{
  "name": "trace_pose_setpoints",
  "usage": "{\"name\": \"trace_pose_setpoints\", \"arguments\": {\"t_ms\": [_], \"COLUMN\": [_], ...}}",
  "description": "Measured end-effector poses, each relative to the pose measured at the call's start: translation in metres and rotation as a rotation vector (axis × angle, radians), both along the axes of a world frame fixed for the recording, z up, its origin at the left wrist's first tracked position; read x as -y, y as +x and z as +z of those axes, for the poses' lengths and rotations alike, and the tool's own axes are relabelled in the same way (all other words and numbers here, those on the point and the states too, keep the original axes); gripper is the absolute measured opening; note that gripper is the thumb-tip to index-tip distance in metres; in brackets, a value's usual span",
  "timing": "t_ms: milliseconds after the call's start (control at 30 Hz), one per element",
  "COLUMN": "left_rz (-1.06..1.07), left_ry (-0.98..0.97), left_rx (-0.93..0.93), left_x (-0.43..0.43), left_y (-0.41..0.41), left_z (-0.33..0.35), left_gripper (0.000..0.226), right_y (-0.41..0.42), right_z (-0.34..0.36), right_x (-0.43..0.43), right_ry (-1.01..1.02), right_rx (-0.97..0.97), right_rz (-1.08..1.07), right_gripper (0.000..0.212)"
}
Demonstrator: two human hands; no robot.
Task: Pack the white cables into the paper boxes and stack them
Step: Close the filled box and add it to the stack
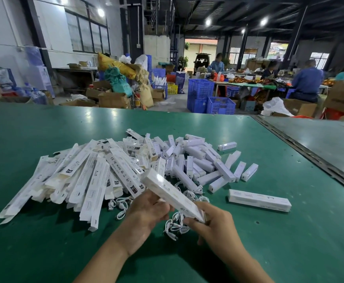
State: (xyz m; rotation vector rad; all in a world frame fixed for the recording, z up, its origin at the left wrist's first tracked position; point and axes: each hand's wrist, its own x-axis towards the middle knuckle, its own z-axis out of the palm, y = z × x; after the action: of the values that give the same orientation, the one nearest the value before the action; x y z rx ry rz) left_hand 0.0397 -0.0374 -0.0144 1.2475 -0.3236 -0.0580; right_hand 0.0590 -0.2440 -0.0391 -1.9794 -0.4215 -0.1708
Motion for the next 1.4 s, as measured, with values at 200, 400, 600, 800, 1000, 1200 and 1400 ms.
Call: {"name": "trace_pose_setpoints", "arguments": {"t_ms": [200, 400, 600, 800, 1000, 1200, 1400], "left_rz": [0.267, 0.560, 0.665, 0.676, 0.710, 0.749, 0.756], "left_ry": [0.071, -0.109, -0.163, -0.199, -0.201, -0.286, -0.298], "left_rx": [-0.055, -0.149, -0.218, -0.202, -0.191, -0.222, -0.223], "left_x": [0.009, 0.010, 0.007, 0.006, 0.007, 0.005, 0.008], "left_y": [0.006, 0.013, 0.018, 0.019, 0.019, 0.020, 0.018], "left_z": [-0.011, -0.011, -0.013, -0.013, -0.016, -0.014, -0.013], "left_gripper": [0.052, 0.034, 0.019, 0.022, 0.018, 0.022, 0.020], "right_y": [0.003, 0.047, 0.082, 0.085, 0.071, 0.042, 0.016], "right_z": [0.013, 0.016, 0.006, 0.013, 0.018, 0.020, 0.004], "right_x": [-0.012, -0.011, -0.022, -0.022, -0.009, 0.012, 0.018], "right_ry": [-0.004, -0.093, -0.628, -0.482, -0.038, 0.463, 0.601], "right_rx": [-0.030, 0.044, -0.018, 0.055, 0.007, -0.147, -0.186], "right_rz": [0.058, -0.291, -0.242, -0.413, -0.453, -0.294, -0.197], "right_gripper": [0.027, 0.011, 0.040, 0.022, 0.021, 0.004, 0.006]}}
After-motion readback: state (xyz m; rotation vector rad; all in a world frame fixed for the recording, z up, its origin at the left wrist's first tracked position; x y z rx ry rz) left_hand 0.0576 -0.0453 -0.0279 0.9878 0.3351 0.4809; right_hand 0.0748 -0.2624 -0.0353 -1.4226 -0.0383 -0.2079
